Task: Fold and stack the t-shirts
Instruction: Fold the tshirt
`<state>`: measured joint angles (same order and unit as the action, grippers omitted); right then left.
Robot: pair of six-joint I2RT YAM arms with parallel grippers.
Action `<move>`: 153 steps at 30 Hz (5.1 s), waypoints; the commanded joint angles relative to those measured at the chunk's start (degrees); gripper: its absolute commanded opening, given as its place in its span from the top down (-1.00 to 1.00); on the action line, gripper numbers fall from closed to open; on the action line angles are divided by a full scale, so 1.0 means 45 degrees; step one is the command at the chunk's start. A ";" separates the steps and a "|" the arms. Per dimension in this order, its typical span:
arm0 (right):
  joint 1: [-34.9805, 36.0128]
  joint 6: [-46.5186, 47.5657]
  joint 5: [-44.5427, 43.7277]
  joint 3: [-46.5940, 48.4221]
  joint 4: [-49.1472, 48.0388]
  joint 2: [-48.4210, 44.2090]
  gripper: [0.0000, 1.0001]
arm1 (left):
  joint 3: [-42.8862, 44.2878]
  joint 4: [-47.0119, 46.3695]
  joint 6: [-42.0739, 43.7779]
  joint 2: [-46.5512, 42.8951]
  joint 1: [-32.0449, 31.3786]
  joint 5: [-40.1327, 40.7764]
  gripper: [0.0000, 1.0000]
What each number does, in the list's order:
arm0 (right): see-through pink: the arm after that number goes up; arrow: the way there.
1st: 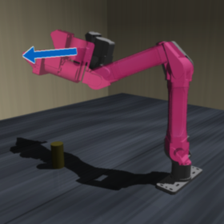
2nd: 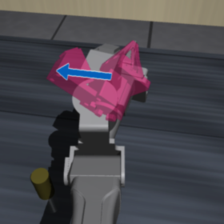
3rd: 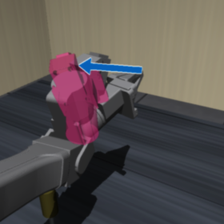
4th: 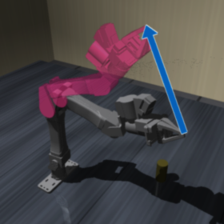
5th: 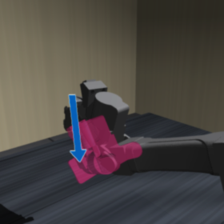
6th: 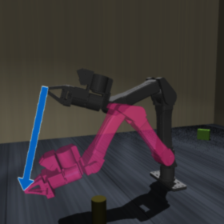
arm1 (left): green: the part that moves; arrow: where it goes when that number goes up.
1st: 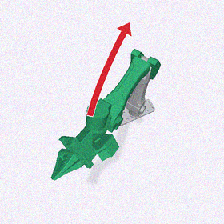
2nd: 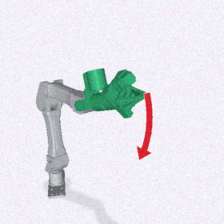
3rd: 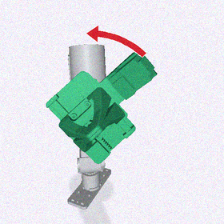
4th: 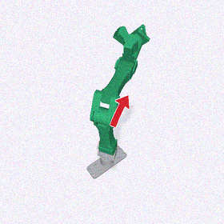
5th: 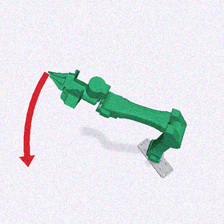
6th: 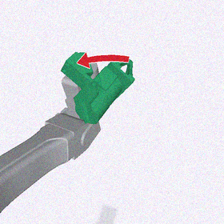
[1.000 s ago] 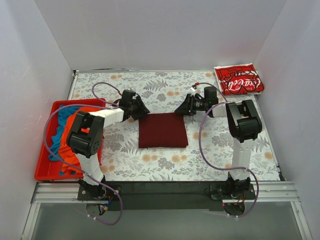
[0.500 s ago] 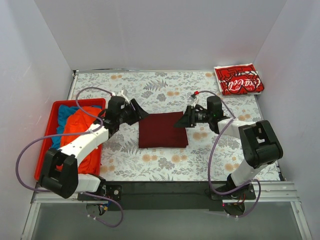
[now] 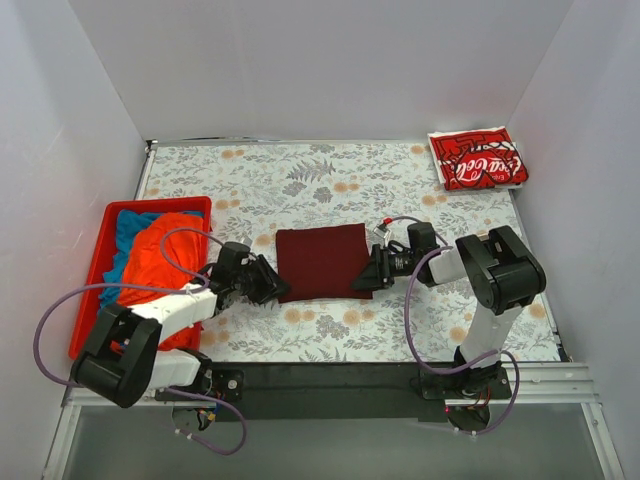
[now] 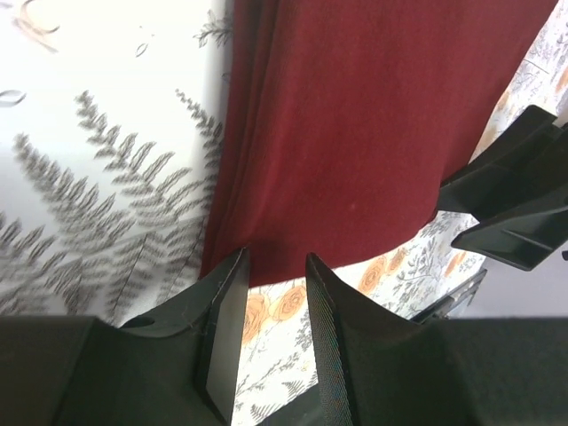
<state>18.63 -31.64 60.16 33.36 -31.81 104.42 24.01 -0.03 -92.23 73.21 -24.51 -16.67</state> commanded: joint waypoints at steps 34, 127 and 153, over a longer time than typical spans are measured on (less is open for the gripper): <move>0.4980 -0.6056 -0.5049 0.1922 -0.4984 0.1978 -0.18 | 0.2477 0.5105 0.5377 -0.7891 -0.0041 0.6205 -0.46; -0.2150 -0.2029 -0.5009 -0.2473 0.1993 -0.5394 -0.70 | 0.9196 0.2117 0.9460 0.6506 -1.0412 1.0988 1.00; 0.1914 -0.3008 -0.6279 -0.0032 0.0859 -0.1447 -0.25 | 0.9098 0.1492 0.8991 0.6075 -1.0412 1.0755 1.00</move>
<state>26.13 -46.22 34.24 32.40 -29.26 96.29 64.12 8.88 -50.78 103.59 -71.35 31.70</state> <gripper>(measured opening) 0.635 0.024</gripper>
